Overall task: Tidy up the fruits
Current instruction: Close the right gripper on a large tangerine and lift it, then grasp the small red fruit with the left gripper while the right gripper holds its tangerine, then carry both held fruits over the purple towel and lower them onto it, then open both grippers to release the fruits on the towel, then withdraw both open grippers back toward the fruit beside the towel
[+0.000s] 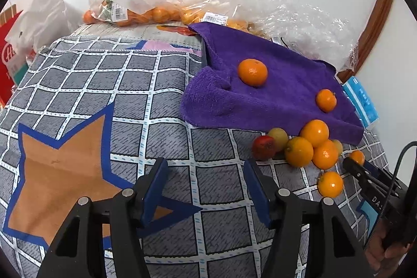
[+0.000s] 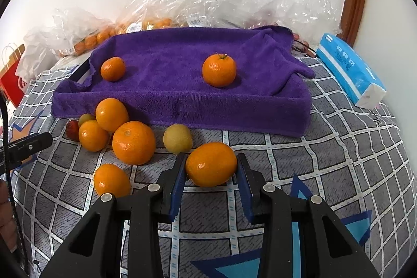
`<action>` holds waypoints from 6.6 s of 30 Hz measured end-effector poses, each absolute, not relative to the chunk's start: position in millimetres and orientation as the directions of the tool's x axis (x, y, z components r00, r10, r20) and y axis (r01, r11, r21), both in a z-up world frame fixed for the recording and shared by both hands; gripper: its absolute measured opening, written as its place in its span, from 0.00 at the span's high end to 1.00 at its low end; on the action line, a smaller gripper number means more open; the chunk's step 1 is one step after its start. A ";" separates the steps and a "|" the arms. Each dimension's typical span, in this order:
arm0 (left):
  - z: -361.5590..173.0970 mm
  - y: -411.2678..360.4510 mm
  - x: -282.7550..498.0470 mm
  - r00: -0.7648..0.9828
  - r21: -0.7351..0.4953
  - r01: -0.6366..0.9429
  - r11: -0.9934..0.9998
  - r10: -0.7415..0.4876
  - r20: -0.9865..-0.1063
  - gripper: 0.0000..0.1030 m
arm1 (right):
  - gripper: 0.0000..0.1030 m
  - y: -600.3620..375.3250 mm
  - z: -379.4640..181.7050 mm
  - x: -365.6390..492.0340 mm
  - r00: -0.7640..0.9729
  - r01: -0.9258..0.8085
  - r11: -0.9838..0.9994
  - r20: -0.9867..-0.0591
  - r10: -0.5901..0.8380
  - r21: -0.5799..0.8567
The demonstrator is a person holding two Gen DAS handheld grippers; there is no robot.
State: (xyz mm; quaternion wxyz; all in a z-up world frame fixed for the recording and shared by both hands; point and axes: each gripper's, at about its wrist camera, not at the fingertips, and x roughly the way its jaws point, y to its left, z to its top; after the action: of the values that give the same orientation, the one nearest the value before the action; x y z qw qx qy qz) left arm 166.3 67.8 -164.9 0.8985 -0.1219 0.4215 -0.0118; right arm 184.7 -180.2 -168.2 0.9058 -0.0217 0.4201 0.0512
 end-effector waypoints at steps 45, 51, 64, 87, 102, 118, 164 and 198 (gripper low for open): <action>-160.5 16.4 191.2 0.611 -0.178 0.011 0.984 -0.148 -0.778 0.46 | 0.64 -221.4 -145.9 169.7 0.688 -0.046 0.998 -0.723 0.064 0.044; -166.3 13.1 196.4 0.614 -0.159 -0.008 0.987 -0.121 -0.780 0.53 | 0.64 -230.5 -148.1 170.4 0.682 -0.030 0.999 -0.730 0.050 0.040; -159.0 15.5 197.6 0.610 -0.158 0.034 0.987 -0.146 -0.779 0.77 | 0.64 -218.1 -144.0 179.4 0.673 -0.039 0.999 -0.738 0.055 0.038; -106.6 38.8 194.3 0.651 -0.199 0.022 0.980 -0.165 -0.741 0.77 | 0.64 -199.7 -96.5 190.6 0.711 -0.067 0.998 -0.700 0.059 0.016; -97.5 43.0 201.3 0.647 -0.201 0.027 0.979 -0.171 -0.743 0.77 | 0.64 -201.0 -80.6 197.9 0.731 -0.078 0.996 -0.678 0.079 0.033; -102.2 55.9 236.6 0.653 -0.213 -0.002 0.977 -0.160 -0.740 0.77 | 0.64 -203.1 -81.6 231.7 0.743 -0.075 0.997 -0.665 0.075 0.029; -149.8 32.8 277.2 0.566 -0.224 0.034 0.974 -0.203 -0.799 0.77 | 0.64 -202.3 -155.7 284.5 0.637 -0.070 0.998 -0.769 0.046 0.002; -109.2 56.9 166.4 0.644 -0.224 -0.056 0.973 -0.136 -0.753 0.55 | 0.49 -181.2 -104.4 184.9 0.692 -0.066 0.998 -0.720 0.054 0.011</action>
State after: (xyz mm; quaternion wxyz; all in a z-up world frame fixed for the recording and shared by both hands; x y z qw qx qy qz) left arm 166.4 56.9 -109.2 0.8995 -0.1138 0.4212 -0.0223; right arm 184.9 -181.2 -104.4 0.9197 -0.0076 0.3913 0.0324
